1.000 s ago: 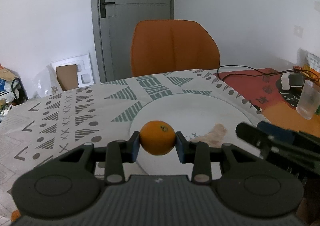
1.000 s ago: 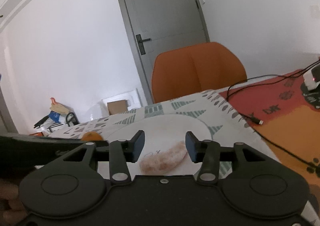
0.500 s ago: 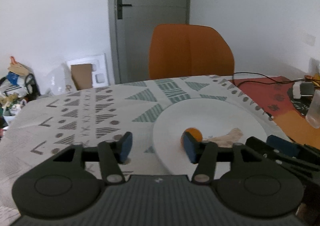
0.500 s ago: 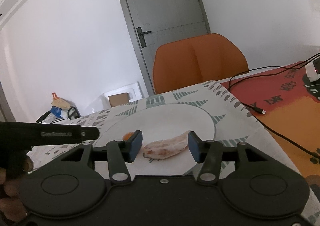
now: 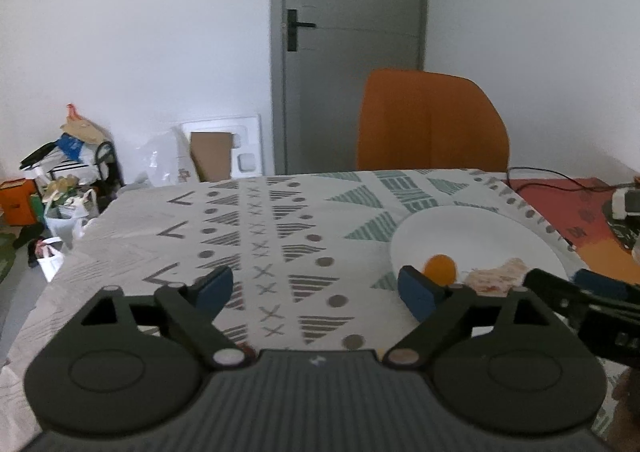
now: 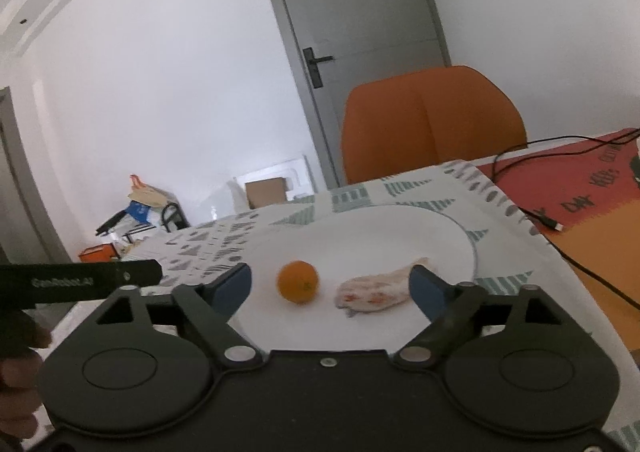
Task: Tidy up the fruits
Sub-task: 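Open both grippers to drop the orange and pomelo segment onto the plate, then return both tools to the fruit cluster and grasp another orange with the left gripper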
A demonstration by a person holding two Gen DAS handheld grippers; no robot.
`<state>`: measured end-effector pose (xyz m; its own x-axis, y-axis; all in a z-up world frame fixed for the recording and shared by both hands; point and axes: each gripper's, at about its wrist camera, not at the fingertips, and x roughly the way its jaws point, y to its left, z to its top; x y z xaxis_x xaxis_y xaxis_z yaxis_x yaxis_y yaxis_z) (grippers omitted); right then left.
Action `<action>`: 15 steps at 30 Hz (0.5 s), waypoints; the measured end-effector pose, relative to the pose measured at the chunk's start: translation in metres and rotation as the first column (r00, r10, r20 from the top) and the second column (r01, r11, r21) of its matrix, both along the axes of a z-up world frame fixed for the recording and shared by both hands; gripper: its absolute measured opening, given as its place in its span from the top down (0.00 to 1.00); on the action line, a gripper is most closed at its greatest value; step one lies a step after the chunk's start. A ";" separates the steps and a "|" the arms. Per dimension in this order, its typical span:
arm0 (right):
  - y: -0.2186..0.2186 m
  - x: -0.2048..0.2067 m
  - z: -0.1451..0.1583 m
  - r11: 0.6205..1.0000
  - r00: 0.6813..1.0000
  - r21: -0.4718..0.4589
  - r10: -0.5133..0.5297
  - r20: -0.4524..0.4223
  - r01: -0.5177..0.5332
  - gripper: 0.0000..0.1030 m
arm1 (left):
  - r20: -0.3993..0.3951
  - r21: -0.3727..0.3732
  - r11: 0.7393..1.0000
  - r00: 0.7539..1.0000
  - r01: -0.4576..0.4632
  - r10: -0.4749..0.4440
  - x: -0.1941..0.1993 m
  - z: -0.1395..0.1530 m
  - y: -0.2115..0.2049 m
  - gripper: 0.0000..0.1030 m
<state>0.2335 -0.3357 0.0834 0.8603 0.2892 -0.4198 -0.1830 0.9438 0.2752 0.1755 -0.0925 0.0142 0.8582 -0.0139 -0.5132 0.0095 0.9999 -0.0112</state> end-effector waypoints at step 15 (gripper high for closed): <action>0.043 -0.011 0.006 0.998 0.998 0.020 0.058 -0.020 -0.057 0.02 | 0.009 -0.067 0.994 0.996 -0.088 0.088 -0.027 -0.001 0.065 0.11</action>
